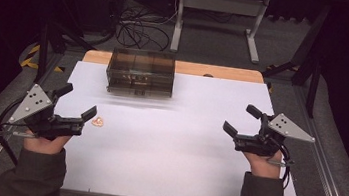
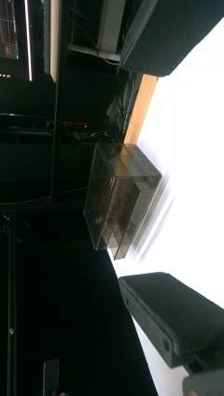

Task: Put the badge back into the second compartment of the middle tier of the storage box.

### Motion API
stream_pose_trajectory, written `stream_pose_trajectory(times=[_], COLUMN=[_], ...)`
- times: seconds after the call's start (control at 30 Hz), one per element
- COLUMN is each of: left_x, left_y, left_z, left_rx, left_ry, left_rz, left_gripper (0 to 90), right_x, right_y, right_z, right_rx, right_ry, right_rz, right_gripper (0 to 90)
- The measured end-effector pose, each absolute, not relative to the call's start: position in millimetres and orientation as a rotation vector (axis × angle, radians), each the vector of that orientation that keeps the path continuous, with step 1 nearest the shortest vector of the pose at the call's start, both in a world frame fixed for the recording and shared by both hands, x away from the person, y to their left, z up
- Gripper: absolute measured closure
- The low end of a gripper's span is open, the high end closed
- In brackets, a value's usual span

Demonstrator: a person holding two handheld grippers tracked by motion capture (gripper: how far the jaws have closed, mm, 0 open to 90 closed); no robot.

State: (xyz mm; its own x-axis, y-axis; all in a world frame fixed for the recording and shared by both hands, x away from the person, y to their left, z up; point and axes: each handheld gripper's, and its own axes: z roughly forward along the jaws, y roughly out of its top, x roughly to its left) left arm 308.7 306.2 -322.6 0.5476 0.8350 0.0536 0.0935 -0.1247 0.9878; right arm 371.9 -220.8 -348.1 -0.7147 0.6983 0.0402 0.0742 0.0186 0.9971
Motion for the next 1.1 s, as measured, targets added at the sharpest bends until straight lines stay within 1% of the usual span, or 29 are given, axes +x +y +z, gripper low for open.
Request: stream_pose_trajectory(times=[0.3,0.67,1.1], left_x=[316,328,342], left_y=[314,321,331], left_z=[-330,-344,-362], left_rx=[1.638,1.686,1.72], left_ry=[0.868,0.944,1.021], left_rz=[0.772,0.739,0.718], left_gripper=[6.5,16.9,24.0], right_x=[371,370,370], right_y=[-222,-221,-220], right_z=[-347,-347,-347], right_rx=[0.786,0.788,0.787], right_ry=[1.83,1.831,1.835], right_rz=[1.737,1.736,1.731], right_gripper=[0.4,0.6,0.7])
